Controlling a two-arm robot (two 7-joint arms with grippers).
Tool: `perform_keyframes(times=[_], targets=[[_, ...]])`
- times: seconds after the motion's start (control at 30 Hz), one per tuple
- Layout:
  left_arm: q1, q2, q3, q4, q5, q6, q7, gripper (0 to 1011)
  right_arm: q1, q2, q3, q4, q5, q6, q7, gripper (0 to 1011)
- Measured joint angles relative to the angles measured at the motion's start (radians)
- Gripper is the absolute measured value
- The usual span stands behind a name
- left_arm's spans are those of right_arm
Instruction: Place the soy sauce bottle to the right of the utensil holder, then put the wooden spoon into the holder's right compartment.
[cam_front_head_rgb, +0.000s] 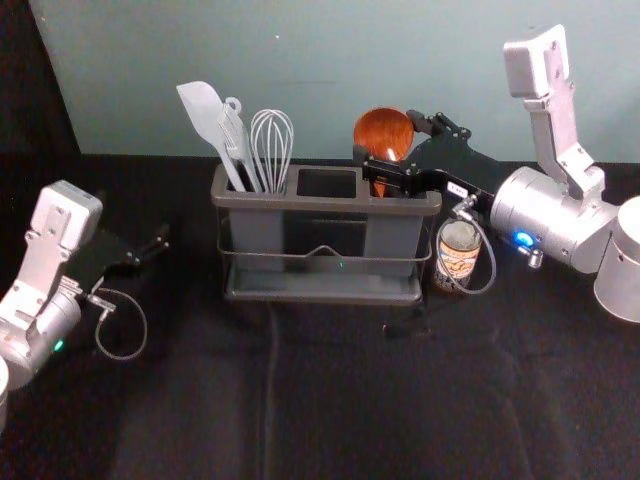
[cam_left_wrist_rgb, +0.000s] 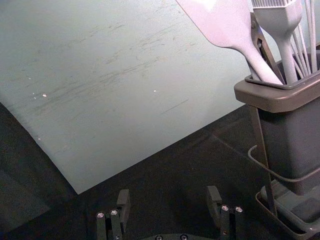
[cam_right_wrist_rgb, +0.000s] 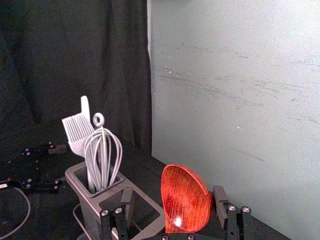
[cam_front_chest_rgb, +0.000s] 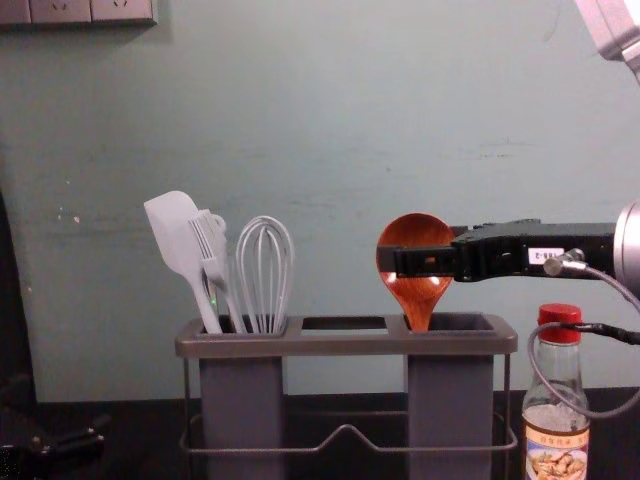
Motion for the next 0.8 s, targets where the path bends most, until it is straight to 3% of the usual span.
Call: perform_keyframes(times=[0.27, 0.8], targets=[[0.000, 0.000, 0.000, 0.000, 0.000, 0.000, 0.000, 1005, -0.006, 0.004, 0.005, -0.018, -0.002, 0.000, -0.006, 1003], [0.000, 0.000, 0.000, 0.000, 0.000, 0.000, 0.000, 1005, -0.097, 0.033, 0.067, -0.189, -0.008, 0.005, -0.065, 1003]])
